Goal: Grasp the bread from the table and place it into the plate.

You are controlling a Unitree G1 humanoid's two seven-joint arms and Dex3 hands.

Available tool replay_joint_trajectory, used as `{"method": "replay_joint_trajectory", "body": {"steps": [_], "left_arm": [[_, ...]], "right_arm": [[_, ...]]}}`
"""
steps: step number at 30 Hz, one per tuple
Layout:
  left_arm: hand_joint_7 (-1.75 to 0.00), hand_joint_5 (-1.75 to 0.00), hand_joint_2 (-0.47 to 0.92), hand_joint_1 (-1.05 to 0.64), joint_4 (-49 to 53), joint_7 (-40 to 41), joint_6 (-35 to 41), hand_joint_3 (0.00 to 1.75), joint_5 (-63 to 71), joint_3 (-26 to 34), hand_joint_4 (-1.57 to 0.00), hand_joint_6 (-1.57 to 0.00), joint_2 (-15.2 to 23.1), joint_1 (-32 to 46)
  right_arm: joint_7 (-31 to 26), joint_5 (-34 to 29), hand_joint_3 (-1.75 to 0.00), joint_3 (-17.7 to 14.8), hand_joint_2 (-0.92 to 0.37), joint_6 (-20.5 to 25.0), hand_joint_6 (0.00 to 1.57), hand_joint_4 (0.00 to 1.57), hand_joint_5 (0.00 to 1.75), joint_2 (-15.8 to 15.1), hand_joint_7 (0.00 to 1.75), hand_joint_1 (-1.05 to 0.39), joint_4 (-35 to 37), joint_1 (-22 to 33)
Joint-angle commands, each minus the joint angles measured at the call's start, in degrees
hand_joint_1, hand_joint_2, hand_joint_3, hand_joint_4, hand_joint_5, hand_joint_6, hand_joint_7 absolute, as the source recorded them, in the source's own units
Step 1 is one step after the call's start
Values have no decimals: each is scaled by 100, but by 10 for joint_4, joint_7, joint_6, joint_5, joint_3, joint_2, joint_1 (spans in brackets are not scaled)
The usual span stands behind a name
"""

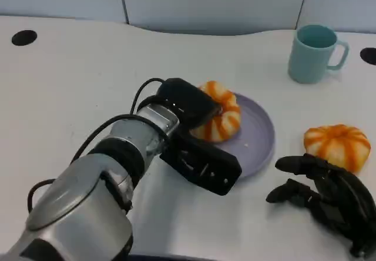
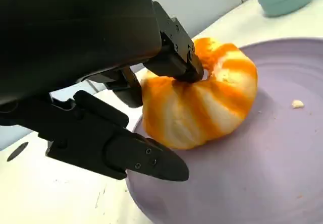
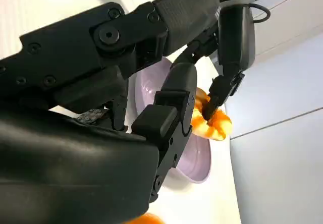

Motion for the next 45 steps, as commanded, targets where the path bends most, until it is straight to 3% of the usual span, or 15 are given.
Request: {"method": "replay_joint_trajectory", "body": {"steps": [1, 5, 9, 11, 14, 16, 20, 31, 37, 45], "left_arm": [[0, -58, 92, -85, 5, -23, 3, 13, -5, 4, -1, -35, 2, -15], [-2, -52, 92, -92, 4, -39, -4, 21, -13, 13, 0, -34, 4, -15], [-12, -79, 92, -94, 2, -29, -15, 28, -27, 25, 0, -45, 7, -12], [-29, -97, 92, -93, 1, -20, -19, 27, -30, 29, 0, -48, 8, -10], [-84, -115, 92, -91, 0, -17, -22, 27, -31, 33, 0, -29, 8, -10], [-106, -127, 92, -88, -1, -13, -25, 25, -32, 37, 0, -25, 8, -10], [-127, -137, 92, -86, -2, -8, -28, 23, -38, 46, 0, -17, 9, -9], [-127, -120, 92, -85, -10, -50, -65, 23, -108, 114, 0, -7, 24, -15], [-107, -97, 92, -84, -15, -80, -86, 23, -134, 142, 0, -5, 39, -16], [-82, -102, 92, -84, -17, -110, -90, 25, -135, 141, -6, -9, 49, -18]], "right_arm": [[-5, -4, -2, 1, -92, 9, 85, 71, 107, -1, 54, -44, 12, 16], [-7, -6, -3, 3, -92, 12, 84, 71, 106, -2, 54, -42, 7, 19], [-7, -6, -2, 3, -92, 13, 84, 71, 106, -2, 54, -44, 7, 18], [-8, -6, -2, 3, -92, 13, 84, 72, 106, -2, 54, -45, 5, 18], [-5, -6, -2, 3, -92, 10, 84, 71, 106, -2, 55, -44, 8, 17], [-5, -5, -2, 2, -92, 7, 83, 71, 107, -2, 55, -43, 15, 15], [-5, -7, -2, 3, -92, 3, 83, 71, 106, -3, 55, -46, 15, 14], [-6, -6, -3, 1, -92, 11, 82, 70, 107, -6, 55, -45, 20, 7], [-4, -5, -2, -2, -92, 18, 82, 70, 106, -9, 56, -44, 23, 4], [-1, -3, -2, -5, -92, 15, 84, 72, 104, -11, 54, -44, 32, 1]]}}
